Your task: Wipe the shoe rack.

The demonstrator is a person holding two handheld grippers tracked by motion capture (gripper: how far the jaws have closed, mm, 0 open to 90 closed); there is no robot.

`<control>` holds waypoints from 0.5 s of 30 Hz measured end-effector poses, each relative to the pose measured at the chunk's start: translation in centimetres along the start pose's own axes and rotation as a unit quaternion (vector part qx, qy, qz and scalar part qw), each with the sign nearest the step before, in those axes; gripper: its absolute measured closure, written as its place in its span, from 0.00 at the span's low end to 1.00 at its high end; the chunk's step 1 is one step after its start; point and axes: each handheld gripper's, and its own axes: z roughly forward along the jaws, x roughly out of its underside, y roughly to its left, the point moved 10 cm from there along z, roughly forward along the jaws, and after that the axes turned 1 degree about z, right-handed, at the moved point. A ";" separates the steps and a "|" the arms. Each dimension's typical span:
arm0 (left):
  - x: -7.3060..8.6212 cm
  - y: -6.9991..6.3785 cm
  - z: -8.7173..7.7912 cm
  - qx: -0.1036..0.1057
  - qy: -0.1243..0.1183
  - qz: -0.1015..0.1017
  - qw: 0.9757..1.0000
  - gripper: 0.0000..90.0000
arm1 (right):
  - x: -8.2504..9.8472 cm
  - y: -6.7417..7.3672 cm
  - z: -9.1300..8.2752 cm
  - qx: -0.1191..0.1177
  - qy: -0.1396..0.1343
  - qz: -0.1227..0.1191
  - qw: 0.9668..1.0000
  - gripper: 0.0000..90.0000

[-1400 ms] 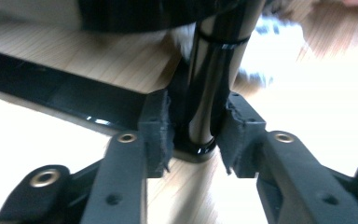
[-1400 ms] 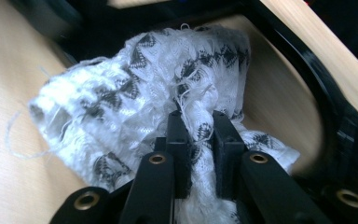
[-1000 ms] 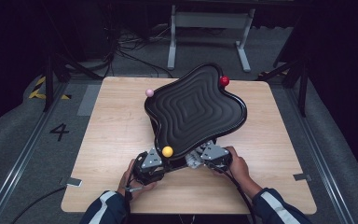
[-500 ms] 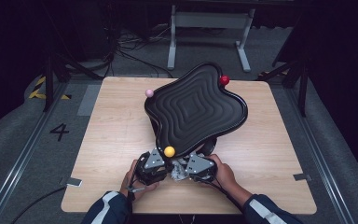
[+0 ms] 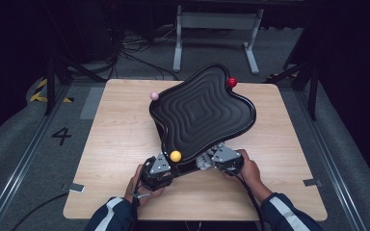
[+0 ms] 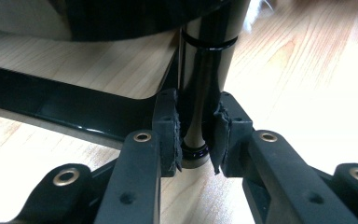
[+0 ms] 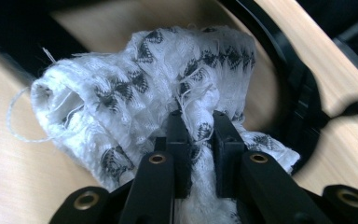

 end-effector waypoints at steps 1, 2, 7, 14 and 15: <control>0.0 0.0 0.0 0.000 -0.001 0.000 1.000 0.81 | 0.4 -0.6 0.0 0.009 0.003 0.003 1.000 0.90; 0.0 0.0 0.0 0.000 -0.001 0.000 1.000 0.81 | 0.7 -1.2 0.0 0.018 0.004 0.007 1.000 0.90; -0.1 0.0 0.1 0.001 0.000 -0.002 1.000 0.81 | 1.2 -2.0 0.0 0.028 0.005 0.020 0.999 0.90; -0.5 0.1 0.6 0.007 -0.001 0.001 1.000 0.82 | 3.0 -3.8 -0.7 0.056 0.027 0.037 0.997 0.90; -0.5 0.1 0.6 0.007 -0.001 0.001 1.000 0.82 | 3.3 -3.9 -0.8 0.056 0.029 0.040 0.997 0.90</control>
